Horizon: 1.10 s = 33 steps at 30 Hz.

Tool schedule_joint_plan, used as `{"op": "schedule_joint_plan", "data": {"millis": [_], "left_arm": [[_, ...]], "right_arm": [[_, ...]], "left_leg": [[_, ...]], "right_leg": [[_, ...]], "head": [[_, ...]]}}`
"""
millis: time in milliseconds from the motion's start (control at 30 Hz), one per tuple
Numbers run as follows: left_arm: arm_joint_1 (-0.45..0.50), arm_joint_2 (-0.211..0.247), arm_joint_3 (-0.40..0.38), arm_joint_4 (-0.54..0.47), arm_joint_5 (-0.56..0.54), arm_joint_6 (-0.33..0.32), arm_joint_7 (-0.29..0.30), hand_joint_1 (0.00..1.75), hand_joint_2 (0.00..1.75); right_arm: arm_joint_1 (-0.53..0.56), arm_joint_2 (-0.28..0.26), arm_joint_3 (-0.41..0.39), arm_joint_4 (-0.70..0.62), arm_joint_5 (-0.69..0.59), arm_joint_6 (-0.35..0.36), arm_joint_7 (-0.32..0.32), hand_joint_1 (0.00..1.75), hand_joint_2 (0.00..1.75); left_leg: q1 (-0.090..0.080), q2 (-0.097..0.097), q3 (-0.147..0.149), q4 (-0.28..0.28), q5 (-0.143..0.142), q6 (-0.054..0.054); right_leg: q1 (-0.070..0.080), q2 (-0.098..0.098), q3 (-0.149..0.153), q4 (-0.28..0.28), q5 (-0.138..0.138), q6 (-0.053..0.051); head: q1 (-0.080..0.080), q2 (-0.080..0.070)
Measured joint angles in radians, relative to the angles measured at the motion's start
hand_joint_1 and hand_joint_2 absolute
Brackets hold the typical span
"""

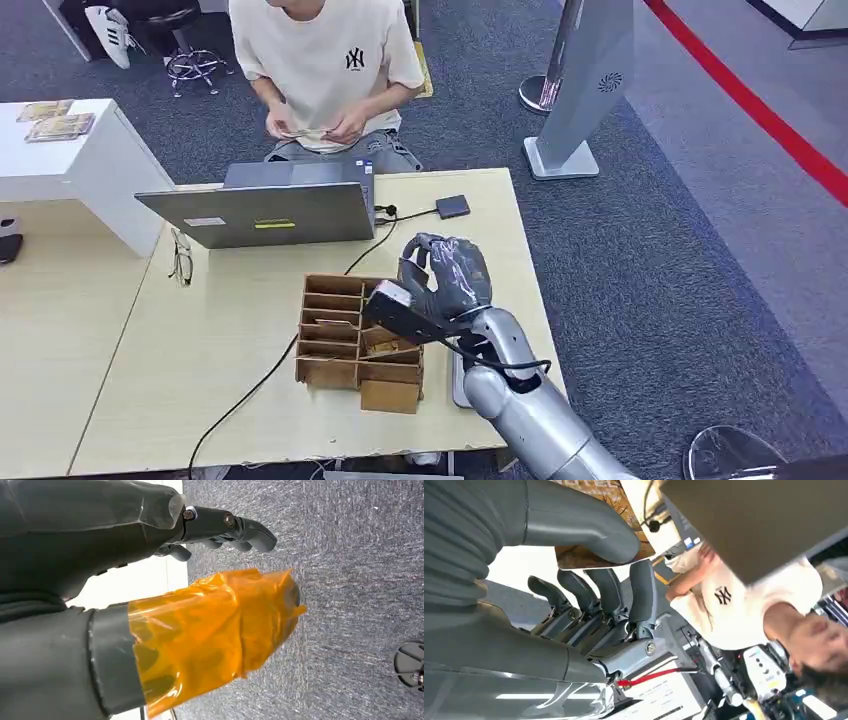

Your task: Pass the card to the sensor for recognition and then transmit it.

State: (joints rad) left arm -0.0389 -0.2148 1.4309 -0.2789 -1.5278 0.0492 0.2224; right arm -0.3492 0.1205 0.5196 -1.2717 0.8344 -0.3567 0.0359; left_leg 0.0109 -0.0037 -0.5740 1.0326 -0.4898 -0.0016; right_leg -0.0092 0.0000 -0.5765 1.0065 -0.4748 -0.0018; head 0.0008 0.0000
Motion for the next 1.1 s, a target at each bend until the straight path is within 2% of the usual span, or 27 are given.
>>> {"op": "schedule_joint_plan", "data": {"millis": [67,267,467,700,867,1100], "left_arm": [[0.0,-0.002,0.0,0.0,0.002,0.0,-0.003,0.0,0.0],[0.001,-0.008,0.0,-0.005,0.002,0.0,-0.004,0.0,0.0],[0.0,-0.01,0.0,-0.008,-0.001,0.002,-0.005,0.0,0.0],[0.0,-0.012,0.0,-0.008,-0.009,0.002,-0.006,0.0,0.0],[0.001,-0.011,0.0,-0.008,-0.012,0.002,-0.007,0.0,0.0],[0.0,-0.009,0.0,-0.008,-0.014,0.002,-0.008,0.0,0.0]], "right_arm": [[0.006,-0.003,-0.013,-0.03,-0.018,0.001,0.0,1.69,1.75],[0.028,-0.012,-0.047,-0.093,-0.074,-0.001,-0.03,1.69,1.75],[0.036,-0.019,-0.052,-0.118,-0.08,0.007,-0.046,1.71,1.75],[0.028,-0.019,-0.052,-0.118,-0.096,0.02,-0.051,1.68,1.75],[0.003,-0.019,-0.052,-0.118,-0.116,0.028,-0.049,1.75,1.75],[-0.038,-0.019,-0.052,-0.105,-0.129,0.029,-0.055,1.75,1.75]], "left_leg": [[0.0,0.0,0.0,0.0,0.0,0.0],[0.0,0.0,0.0,0.0,0.0,0.0],[0.0,0.0,0.0,0.0,0.0,0.0],[0.0,0.0,0.0,0.0,0.0,0.0],[0.0,0.0,0.0,0.0,0.0,0.0],[0.0,0.0,0.0,0.0,0.0,0.0]], "right_leg": [[0.0,0.0,0.0,0.0,0.0,0.0],[0.0,0.0,0.0,0.0,0.0,0.0],[0.0,0.0,0.0,0.0,0.0,0.0],[0.0,0.0,0.0,0.0,0.0,0.0],[0.0,0.0,0.0,0.0,0.0,0.0],[0.0,0.0,0.0,0.0,0.0,0.0]], "head": [[0.0,0.0],[0.0,0.0],[0.0,0.0],[0.0,0.0],[0.0,0.0],[0.0,0.0]]}}
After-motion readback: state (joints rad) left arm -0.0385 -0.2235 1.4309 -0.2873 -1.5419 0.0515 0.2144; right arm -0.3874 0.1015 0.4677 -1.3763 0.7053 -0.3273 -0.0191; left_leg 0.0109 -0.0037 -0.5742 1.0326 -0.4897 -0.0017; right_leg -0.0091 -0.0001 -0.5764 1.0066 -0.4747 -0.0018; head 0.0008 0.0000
